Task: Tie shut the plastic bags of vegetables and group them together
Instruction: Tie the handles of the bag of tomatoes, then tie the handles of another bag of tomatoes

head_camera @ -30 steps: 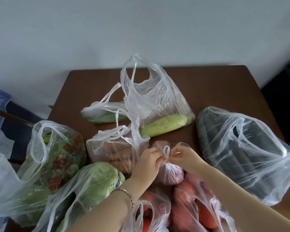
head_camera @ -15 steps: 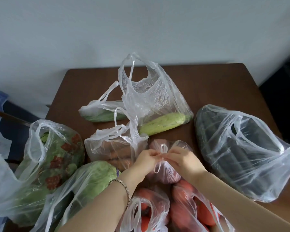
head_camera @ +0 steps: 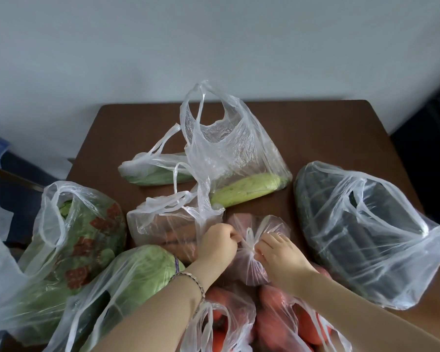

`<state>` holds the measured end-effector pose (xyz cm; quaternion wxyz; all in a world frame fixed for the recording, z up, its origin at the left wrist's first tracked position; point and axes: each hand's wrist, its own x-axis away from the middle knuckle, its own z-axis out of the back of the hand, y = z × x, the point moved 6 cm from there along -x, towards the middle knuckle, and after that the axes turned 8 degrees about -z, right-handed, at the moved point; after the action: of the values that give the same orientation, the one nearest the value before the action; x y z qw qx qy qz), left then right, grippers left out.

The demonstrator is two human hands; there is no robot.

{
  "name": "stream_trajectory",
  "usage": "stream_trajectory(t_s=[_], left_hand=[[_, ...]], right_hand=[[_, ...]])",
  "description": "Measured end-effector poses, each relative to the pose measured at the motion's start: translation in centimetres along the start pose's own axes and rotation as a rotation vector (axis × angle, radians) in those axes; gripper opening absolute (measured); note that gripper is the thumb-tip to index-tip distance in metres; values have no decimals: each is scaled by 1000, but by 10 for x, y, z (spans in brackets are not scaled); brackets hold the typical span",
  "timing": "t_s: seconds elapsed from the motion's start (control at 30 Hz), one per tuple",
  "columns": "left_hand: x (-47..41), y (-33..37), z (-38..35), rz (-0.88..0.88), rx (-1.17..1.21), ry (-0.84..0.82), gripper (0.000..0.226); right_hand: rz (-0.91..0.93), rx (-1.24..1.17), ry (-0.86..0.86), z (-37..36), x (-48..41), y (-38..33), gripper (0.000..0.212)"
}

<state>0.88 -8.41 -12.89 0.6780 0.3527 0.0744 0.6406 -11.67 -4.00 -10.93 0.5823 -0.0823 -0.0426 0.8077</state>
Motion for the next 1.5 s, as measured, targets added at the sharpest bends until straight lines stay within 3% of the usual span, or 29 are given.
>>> stream_trajectory(t_s=[0.1, 0.2, 0.3, 0.43, 0.5, 0.6, 0.7, 0.77, 0.83, 0.9, 0.97, 1.13, 1.2, 1.27, 1.4, 1.43, 1.5], left_hand=[[-2, -1, 0, -6, -49, 49, 20], [-3, -6, -1, 19, -113, 14, 18], [-3, 14, 12, -160, -296, -7, 20], [22, 65, 38, -353, -207, 28, 31], [47, 91, 37, -388, -105, -83, 23], [88, 110, 4, -421, -174, -479, 17], [120, 112, -28, -479, -255, -730, 27], [136, 113, -42, -575, -347, -829, 38], [146, 110, -48, -639, -421, -856, 38], [150, 111, -48, -718, -401, -789, 22], [146, 114, -40, -739, -377, -645, 21], [128, 112, 14, -497, -71, -136, 23], [131, 104, 24, -460, -52, -73, 22], [138, 96, 26, -415, -24, -60, 23], [143, 83, 30, -316, 96, -29, 26], [144, 83, 31, -303, 127, -13, 25], [144, 82, 35, -246, 218, 23, 26]], right_hand=[[-8, -60, -80, 3, -3, 0, 25], [-142, -199, -274, -3, -6, 2, 24], [-445, -513, -539, -4, -1, 17, 22], [-646, -638, -527, 46, 7, 41, 36], [-712, -609, -775, 67, 27, 41, 56], [-640, -372, -1116, 91, 70, 30, 75], [-470, -126, -1165, 95, 104, 13, 57], [-424, -109, -1092, 86, 112, 5, 40], [-495, -192, -975, 79, 111, 9, 32], [-593, -357, -807, 85, 106, 23, 29], [-648, -419, -591, 102, 99, 38, 26], [-716, -614, -154, 142, 100, 64, 38], [-702, -614, -39, 147, 99, 71, 33], [-657, -594, -132, 139, 98, 70, 18], [-418, -518, -590, 115, 109, 34, 80], [-334, -459, -652, 110, 114, 23, 81], [-193, -346, -659, 100, 116, 8, 59]])
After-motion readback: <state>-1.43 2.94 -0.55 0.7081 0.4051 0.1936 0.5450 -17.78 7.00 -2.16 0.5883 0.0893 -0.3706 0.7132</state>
